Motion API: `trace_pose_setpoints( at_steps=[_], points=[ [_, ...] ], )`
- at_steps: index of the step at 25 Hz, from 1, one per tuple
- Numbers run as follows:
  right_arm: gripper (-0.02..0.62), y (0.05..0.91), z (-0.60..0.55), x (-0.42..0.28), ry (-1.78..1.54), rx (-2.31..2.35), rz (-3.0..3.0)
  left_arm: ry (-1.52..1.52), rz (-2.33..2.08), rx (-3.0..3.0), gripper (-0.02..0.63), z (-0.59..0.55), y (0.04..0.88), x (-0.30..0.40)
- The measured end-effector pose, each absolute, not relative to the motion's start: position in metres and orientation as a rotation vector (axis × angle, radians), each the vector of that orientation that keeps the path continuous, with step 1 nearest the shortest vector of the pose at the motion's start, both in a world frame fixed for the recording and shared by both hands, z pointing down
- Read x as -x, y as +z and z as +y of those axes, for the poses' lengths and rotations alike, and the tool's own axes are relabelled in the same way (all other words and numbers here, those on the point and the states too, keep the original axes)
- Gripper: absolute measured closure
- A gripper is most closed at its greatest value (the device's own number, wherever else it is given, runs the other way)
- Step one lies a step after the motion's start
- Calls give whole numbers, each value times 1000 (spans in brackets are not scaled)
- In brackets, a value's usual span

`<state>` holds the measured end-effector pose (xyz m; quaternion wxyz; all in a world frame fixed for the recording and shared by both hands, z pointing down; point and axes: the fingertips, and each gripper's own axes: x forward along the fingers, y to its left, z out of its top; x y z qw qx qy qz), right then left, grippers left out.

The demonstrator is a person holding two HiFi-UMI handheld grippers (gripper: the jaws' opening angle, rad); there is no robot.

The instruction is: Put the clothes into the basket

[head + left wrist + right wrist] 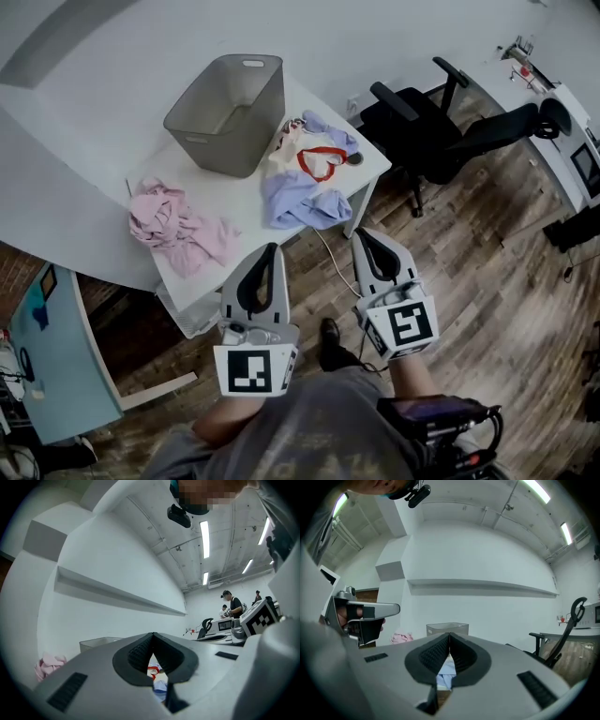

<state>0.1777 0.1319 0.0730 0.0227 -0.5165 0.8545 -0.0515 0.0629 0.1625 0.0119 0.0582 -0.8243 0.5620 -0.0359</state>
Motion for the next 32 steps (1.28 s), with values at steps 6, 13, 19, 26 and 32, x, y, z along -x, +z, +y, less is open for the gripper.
trace_pose_setpoints(
  at_steps=[6,13,19,26,32],
  points=[
    [588,65,81,-194,-137,1536,2653,-121,1717,2454,598,116,5,-85],
    [588,65,42,-200,-160,1495,2717,-131,1745,2402,598,85,0,-95],
    [588,61,10,-193,-138,1452,2735,-98,1769,2354,598,59,-6,-90],
    [588,78,-32,-183,-161,1425,2772,-121,1809,2369,598,15,10,-82],
    [586,101,-79,-169,-189,1394,2781,-130,1799,2430,598,-37,30,-80]
  ],
)
